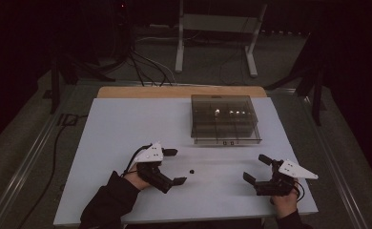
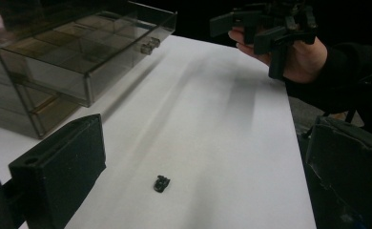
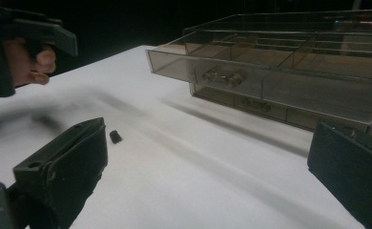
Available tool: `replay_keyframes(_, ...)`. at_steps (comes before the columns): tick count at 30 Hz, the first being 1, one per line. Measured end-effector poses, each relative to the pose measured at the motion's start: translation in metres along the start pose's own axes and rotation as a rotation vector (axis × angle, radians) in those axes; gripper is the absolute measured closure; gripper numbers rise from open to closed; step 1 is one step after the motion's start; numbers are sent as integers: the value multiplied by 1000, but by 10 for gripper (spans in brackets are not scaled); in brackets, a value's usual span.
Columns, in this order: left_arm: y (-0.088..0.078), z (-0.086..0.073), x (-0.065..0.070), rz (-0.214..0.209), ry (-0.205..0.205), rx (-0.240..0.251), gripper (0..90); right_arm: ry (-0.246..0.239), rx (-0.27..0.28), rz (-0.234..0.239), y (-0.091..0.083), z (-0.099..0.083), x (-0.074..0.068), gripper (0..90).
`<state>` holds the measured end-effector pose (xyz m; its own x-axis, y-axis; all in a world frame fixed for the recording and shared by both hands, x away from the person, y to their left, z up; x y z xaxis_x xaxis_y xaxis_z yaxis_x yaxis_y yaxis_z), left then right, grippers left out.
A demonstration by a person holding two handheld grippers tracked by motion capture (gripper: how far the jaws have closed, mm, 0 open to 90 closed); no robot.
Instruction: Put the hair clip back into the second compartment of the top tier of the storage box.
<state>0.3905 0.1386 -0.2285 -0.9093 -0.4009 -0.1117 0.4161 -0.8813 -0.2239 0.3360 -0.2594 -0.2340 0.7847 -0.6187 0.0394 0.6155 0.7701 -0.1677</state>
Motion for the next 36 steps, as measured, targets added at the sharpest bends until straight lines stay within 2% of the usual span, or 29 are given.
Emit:
replay_keyframes(15,33,-16,-6,-26,-10,-74,4,2,-7,6,0,0,0,0)
replay_keyframes(17,36,-17,-6,-15,-10,-93,4,3,-7,7,0,0,0,0)
replay_keyframes(22,44,-18,-5,-35,-7,-163,5,5,-7,8,-1,0,0,0)
replay_keyframes(24,46,-19,-5,-34,-5,-172,65,11,-5,8,-1,0,0,0)
replay_keyframes(30,56,-21,0,7,57,-235,164,12,-6,8,-1,-1,1,0)
replay_keyframes(33,61,-23,-1,25,85,-265,172,12,-8,9,-1,-1,1,0)
replay_keyframes(36,63,-25,-4,38,107,-279,230,12,-7,8,-2,-1,1,0)
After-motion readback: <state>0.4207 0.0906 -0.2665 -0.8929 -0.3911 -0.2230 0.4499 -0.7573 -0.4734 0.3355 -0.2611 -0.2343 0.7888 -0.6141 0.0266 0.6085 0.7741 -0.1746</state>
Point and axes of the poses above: each handheld gripper's, and its own axes: y roughly forward along the jaws, z roughly out of its top, x roughly to its right, the point moved 1 cm from there along y, roughly forward along the jaws, and after that the axes turned 11 degrees about z, right-handed, at the moved point
